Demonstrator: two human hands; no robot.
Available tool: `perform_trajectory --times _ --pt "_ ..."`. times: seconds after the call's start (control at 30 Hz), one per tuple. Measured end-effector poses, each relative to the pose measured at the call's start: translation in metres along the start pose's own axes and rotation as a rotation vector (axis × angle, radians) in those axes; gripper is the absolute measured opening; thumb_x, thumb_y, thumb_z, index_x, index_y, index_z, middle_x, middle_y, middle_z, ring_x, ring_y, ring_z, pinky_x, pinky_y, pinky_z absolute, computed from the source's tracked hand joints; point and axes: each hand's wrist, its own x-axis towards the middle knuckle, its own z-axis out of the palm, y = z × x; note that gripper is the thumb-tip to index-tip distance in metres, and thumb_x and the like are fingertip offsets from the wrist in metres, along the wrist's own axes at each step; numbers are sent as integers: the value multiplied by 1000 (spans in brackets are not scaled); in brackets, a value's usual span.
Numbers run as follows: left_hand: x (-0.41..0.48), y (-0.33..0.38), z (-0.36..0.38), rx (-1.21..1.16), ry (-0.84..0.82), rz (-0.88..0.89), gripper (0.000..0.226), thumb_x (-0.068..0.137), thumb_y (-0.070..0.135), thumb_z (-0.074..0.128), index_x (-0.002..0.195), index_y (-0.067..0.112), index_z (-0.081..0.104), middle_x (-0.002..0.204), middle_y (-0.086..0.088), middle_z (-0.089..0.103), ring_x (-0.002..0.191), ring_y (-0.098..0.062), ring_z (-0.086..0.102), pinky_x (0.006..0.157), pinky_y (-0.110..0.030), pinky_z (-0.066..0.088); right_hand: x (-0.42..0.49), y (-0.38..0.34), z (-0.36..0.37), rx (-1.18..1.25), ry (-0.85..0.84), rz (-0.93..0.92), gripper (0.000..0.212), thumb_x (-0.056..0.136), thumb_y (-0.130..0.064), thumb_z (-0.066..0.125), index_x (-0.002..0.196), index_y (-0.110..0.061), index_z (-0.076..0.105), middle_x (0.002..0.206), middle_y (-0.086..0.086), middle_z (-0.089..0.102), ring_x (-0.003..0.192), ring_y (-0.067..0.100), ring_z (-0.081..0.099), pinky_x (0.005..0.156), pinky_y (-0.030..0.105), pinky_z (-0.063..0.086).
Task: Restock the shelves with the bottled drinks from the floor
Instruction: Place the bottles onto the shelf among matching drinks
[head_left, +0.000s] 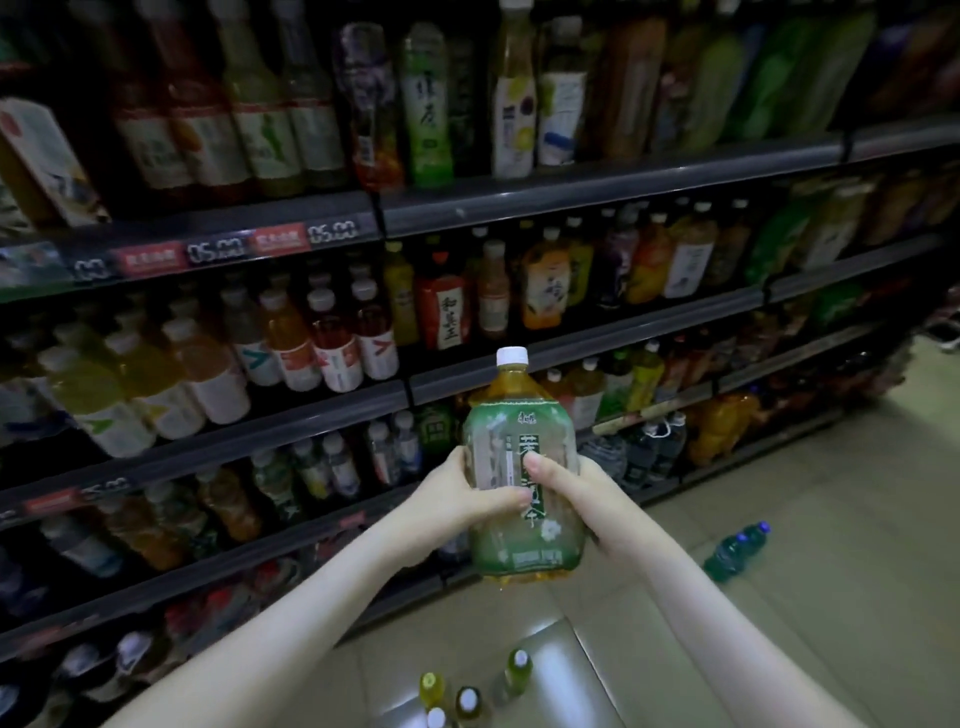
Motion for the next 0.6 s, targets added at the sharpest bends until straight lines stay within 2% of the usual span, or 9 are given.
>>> perform_trajectory --times 0.13,0.2,0.27,0.33,0.43,0.5,0.53,0.6 --pt "27 7 21 110 105 -15 84 49 49 86 120 25 48 111 6 65 98 -11 67 88 -35 55 6 -9 -33 -150 86 0 45 78 -50 72 117 -31 61 110 -9 71 99 9 68 91 34 54" --pt "44 13 29 227 137 1 77 56 47 85 118 25 47 108 10 63 95 -7 64 79 -25 55 14 -15 -52 -235 169 -14 45 78 -47 74 117 -33 57 111 -14 68 100 4 65 90 30 53" --pt "61 23 36 374 138 24 67 61 49 83 112 28 45 103 13 62 91 -4 62 68 -19 49 23 -26 -68 -272 221 -39 48 79 -46 73 120 -35 51 111 -19 63 101 -3 59 81 21 49" --pt "81 35 42 482 114 59 63 61 51 81 107 30 44 99 14 62 86 -2 62 65 -19 48 36 -34 -84 -260 221 -40 51 78 -50 72 121 -36 49 112 -17 63 102 -1 59 79 20 47" --pt "113 55 54 568 73 89 64 57 56 79 105 32 43 97 16 62 85 0 61 70 -24 55 57 -45 -115 -111 236 -17 54 74 -59 71 118 -30 57 112 -8 69 105 11 64 97 37 48" --pt "138 68 66 627 28 109 67 57 57 79 107 32 42 97 17 62 84 0 61 72 -25 55 69 -53 -140 -42 315 -39 49 79 -59 67 115 -27 63 113 -6 70 107 15 64 101 42 45" --pt "150 74 73 664 -1 126 68 59 57 78 110 32 41 97 17 62 84 0 61 71 -25 55 73 -58 -154 -40 385 -59 47 80 -59 66 114 -26 65 116 -4 68 108 15 62 100 40 46" --pt "175 83 91 725 -46 165 72 60 56 78 115 29 40 96 16 62 84 -2 61 72 -27 56 78 -66 -184 -105 516 -112 34 85 -52 65 103 -24 67 114 -5 62 100 8 58 87 28 46"
